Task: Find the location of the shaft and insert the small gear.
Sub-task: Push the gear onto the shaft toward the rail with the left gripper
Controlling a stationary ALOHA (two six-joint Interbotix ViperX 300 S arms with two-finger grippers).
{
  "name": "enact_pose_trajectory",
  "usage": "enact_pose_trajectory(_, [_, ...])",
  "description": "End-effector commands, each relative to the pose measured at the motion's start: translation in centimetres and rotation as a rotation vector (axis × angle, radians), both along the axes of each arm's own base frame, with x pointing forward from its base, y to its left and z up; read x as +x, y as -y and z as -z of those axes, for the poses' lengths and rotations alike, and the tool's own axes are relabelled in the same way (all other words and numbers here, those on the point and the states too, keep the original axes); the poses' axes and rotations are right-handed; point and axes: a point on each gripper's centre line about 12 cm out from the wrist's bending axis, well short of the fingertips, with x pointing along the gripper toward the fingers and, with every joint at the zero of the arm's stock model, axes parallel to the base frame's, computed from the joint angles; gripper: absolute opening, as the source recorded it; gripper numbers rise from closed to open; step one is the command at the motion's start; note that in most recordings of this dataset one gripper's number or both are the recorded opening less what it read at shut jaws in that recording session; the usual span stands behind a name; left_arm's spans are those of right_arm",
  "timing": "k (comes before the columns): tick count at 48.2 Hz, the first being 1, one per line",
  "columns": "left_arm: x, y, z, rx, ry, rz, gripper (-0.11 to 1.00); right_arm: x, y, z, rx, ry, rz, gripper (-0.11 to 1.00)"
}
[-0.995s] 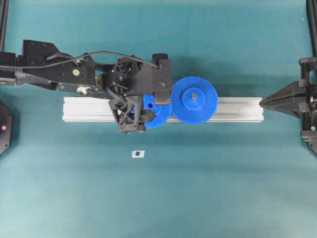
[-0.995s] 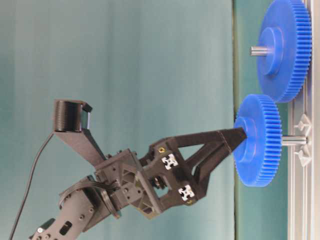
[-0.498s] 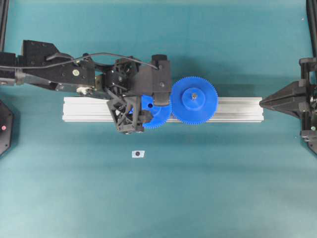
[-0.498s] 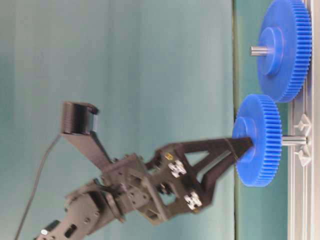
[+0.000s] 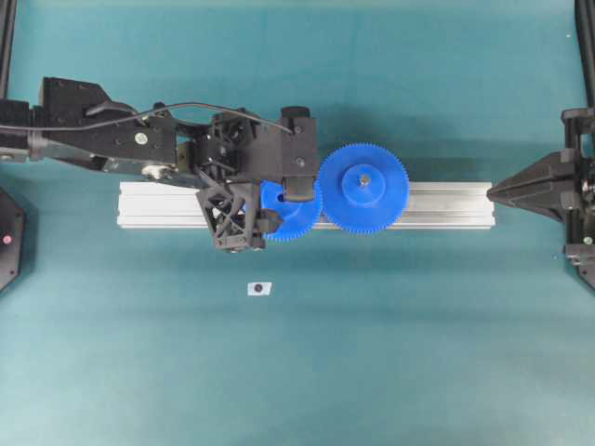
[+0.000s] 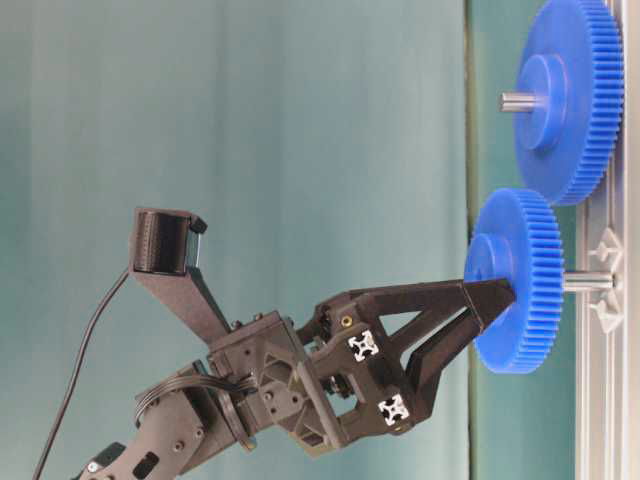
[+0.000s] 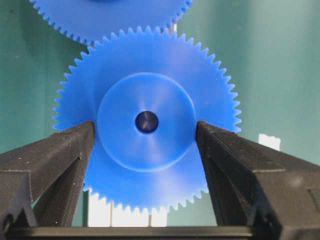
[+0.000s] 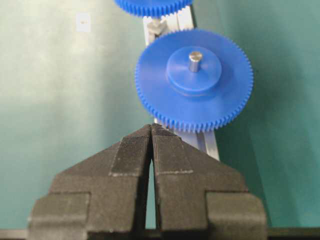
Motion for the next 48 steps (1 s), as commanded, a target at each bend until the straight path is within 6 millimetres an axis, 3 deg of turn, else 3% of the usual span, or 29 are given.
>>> enact_pose_trajectory(1, [-0.1,-0.1,-1.4,0.005,0.024,0.000,0.79,0.2,0.0,-0.3,0.009,0.011,0.006,0.06])
enact_pose_trajectory(34, [-1.0,0.0,-1.8,0.000,-0.037,-0.002,0.79,0.2,0.0,-0.2,0.009,0.008,0.006,0.05])
enact_pose_trajectory(48, [-1.2,0.0,-1.1,-0.002,-0.071,-0.001,0.79,0.2,0.0,-0.2,0.009,0.007,0.006,0.05])
